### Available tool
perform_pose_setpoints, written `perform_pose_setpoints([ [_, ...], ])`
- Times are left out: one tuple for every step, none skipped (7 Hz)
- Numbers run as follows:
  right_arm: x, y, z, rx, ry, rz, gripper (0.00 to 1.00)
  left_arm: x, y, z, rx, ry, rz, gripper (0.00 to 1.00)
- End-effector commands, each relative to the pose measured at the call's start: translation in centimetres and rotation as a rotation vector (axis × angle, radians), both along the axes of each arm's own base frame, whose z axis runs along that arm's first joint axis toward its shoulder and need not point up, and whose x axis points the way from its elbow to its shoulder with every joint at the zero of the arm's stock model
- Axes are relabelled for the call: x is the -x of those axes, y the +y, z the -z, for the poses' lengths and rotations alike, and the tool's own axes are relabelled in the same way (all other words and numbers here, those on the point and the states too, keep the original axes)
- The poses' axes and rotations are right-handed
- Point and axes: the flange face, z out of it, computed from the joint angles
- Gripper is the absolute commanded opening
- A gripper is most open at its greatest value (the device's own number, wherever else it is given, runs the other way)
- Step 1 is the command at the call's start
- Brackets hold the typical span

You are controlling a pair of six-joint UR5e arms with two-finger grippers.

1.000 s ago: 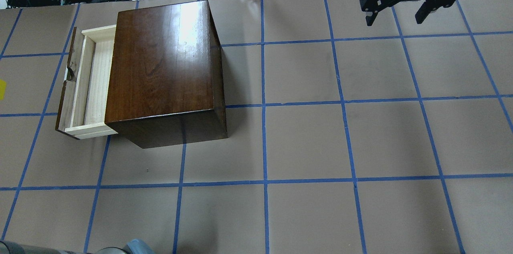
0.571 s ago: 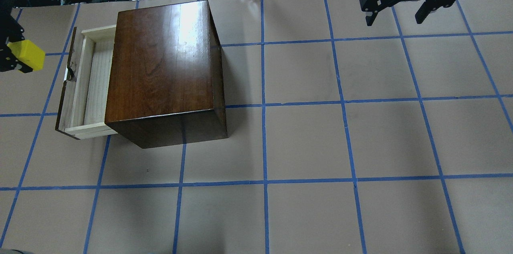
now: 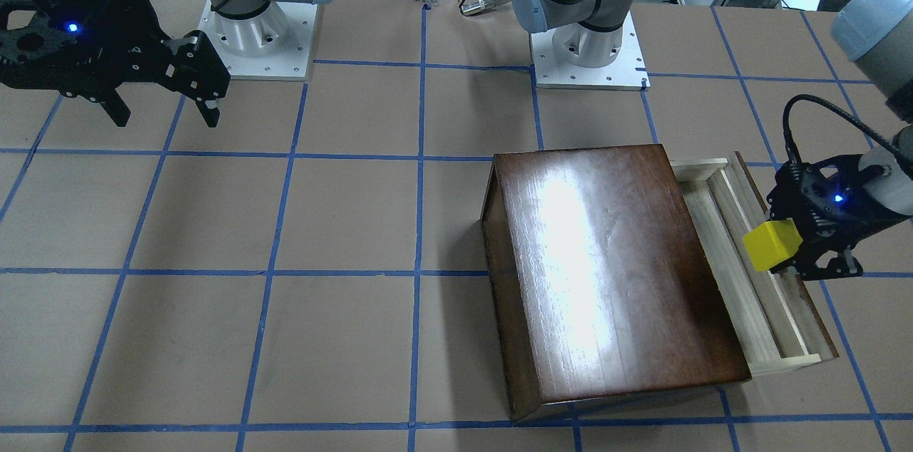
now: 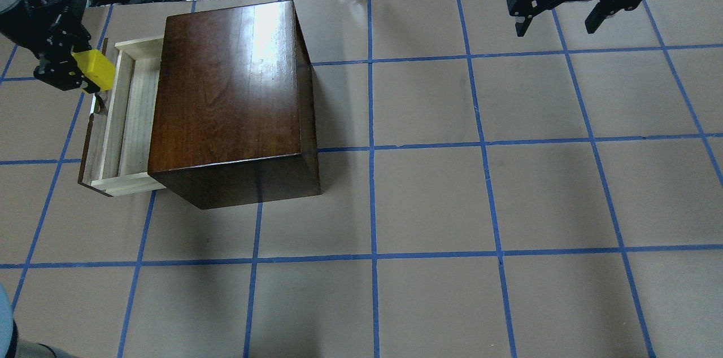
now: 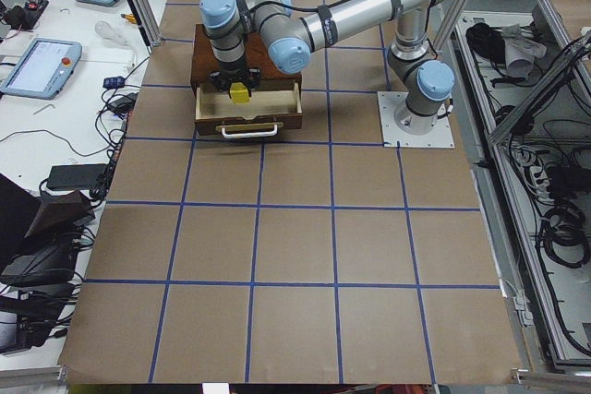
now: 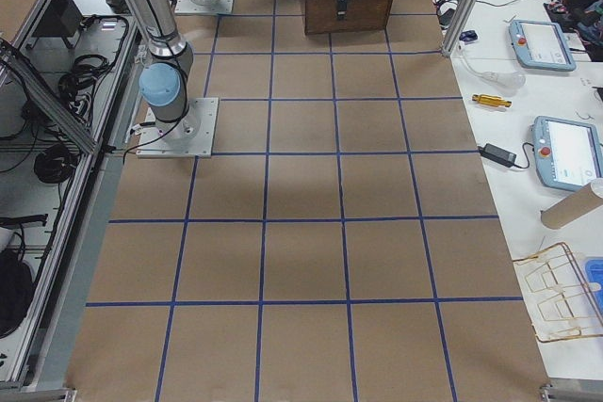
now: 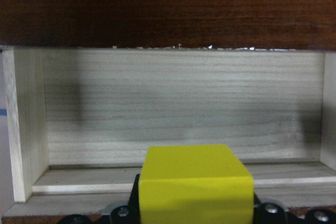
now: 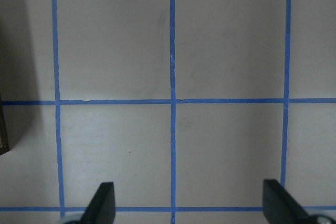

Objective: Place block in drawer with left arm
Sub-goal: 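Lower the yellow block into the drawer and open the left gripper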

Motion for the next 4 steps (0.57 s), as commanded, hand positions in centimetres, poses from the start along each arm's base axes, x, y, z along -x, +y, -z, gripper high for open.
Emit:
perform_pose_setpoints([
  [0.0,0.0,0.0,-0.001,0.000,0.000,1.00,0.7,-0.7,2.6,0.013,-0.005,0.030,0.00],
  [0.0,0.0,0.0,0.001,0.001,0.000,1.00,1.0,-0.4,3.2,0.003,-0.001,0.034,0.00],
  [0.0,0.0,0.0,0.001,0.000,0.000,1.00,1.3,0.0,4.0,-0.014,0.003,0.037,0.00],
  [0.0,0.0,0.0,0.001,0.000,0.000,1.00,1.3,0.3,4.7,-0.013,0.001,0.034,0.00],
])
